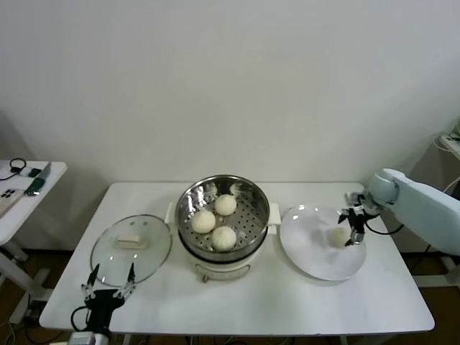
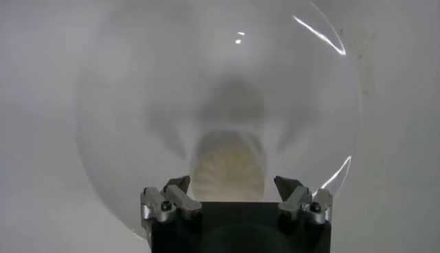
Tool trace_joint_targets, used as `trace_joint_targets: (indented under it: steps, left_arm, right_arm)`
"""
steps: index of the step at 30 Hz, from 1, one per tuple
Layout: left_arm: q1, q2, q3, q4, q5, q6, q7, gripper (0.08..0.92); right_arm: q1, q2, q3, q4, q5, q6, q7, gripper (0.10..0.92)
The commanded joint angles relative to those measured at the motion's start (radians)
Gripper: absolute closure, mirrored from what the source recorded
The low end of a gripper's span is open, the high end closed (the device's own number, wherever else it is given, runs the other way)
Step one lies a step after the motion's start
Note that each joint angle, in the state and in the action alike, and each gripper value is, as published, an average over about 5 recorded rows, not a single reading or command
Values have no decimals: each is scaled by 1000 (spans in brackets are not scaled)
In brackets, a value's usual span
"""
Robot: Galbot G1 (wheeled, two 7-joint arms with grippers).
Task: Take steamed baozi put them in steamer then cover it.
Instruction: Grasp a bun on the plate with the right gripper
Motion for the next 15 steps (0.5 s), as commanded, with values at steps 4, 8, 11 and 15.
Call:
trace_joint_targets:
  steps: [4,8,11,15]
  left_arm:
    - [4,3,-2,3,-2,-3,0,177]
    - [7,3,-3,5,-4,-6,0,177]
    - [7,3,-4,6,-6,-6,0,177]
    - [6,3,-4,6,-6,-6,-1,177]
  right_arm:
    - [-25,56,15,-79,-26,6,-13,203]
    - [-27,58,11,-86,-35,8,-21,203]
    - [-28,61,12,-89,-39,9,-24,204]
    - [-27,66,17,-98,-40,14,-24,224]
